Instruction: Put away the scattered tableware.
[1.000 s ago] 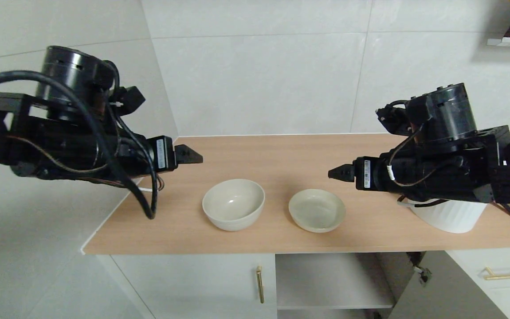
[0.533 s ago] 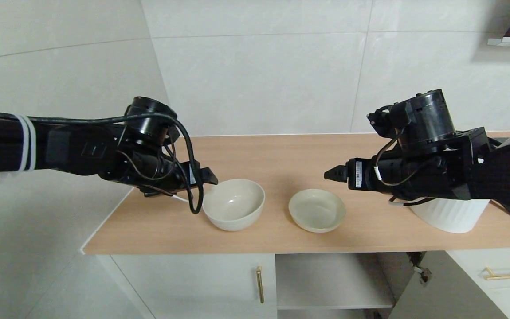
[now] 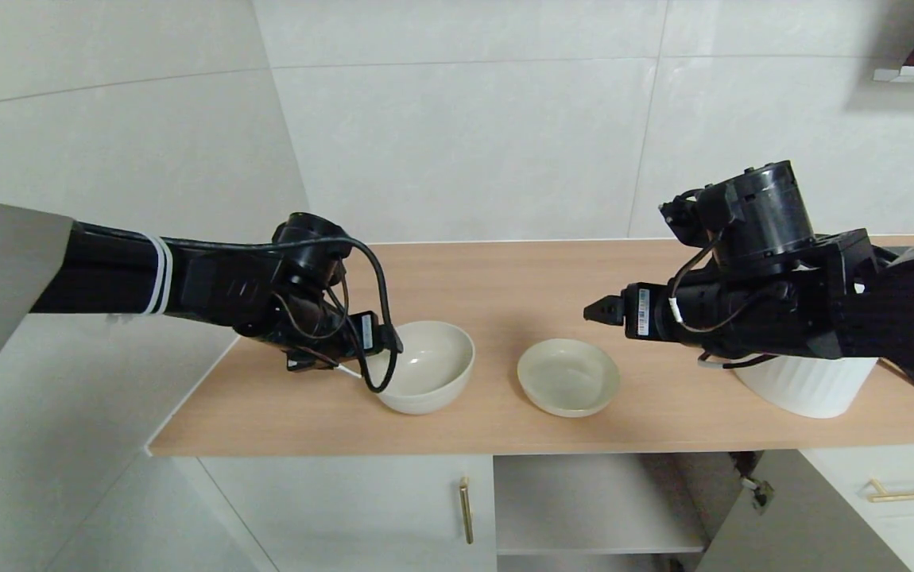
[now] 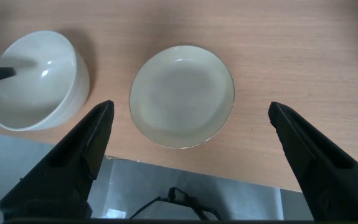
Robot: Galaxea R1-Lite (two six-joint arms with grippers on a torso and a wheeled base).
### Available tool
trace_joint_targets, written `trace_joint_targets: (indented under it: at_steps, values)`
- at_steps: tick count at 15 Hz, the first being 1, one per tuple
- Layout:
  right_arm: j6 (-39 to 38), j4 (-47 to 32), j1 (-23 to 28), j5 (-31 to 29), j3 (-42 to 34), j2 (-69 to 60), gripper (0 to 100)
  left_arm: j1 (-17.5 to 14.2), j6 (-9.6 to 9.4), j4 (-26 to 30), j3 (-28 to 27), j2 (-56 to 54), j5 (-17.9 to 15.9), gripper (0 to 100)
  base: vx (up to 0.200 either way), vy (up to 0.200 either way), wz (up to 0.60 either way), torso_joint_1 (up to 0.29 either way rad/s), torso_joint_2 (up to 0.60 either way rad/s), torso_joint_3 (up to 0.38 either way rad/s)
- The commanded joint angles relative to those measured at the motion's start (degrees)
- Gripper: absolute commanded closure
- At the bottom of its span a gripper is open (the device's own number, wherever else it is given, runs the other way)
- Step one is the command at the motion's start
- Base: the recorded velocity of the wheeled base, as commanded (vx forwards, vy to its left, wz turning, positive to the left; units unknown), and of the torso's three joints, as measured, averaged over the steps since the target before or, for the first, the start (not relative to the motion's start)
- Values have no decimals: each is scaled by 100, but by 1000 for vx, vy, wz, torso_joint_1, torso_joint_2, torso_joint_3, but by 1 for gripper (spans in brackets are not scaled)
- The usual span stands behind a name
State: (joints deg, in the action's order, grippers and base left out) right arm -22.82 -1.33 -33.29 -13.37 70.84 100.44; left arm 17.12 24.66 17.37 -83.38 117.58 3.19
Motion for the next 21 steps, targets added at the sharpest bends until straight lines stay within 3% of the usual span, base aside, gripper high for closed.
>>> trace_joint_targets:
  at_steps: [1, 2, 7, 10, 15, 21]
  values:
    - [6, 1, -2, 1, 0, -7, 0, 2, 21, 3, -64, 169, 32, 0, 0, 0, 0, 0, 0, 0]
    - [-3, 1, 7, 19, 9, 2, 0, 2, 21, 12, -55, 187, 32, 100, 0, 0, 0, 0, 0, 0]
    - [-3, -52, 112, 37, 123, 187, 0, 2, 48, 3, -55, 169, 50, 100, 0, 0, 0, 0, 0, 0]
    - [-3, -447, 121, 63, 308, 459, 0, 2, 241, 12, -11, -367, 296, 100, 0, 0, 0, 0, 0, 0]
    - [-12, -1001, 438, -7, 914, 1479, 0, 2, 241, 3, 279, -1580, 340, 100, 0, 0, 0, 0, 0, 0]
    - [-337, -1177, 569, -262, 1345, 2199, 0, 11, 250, -6, 358, -1940, 340, 100, 0, 0, 0, 0, 0, 0]
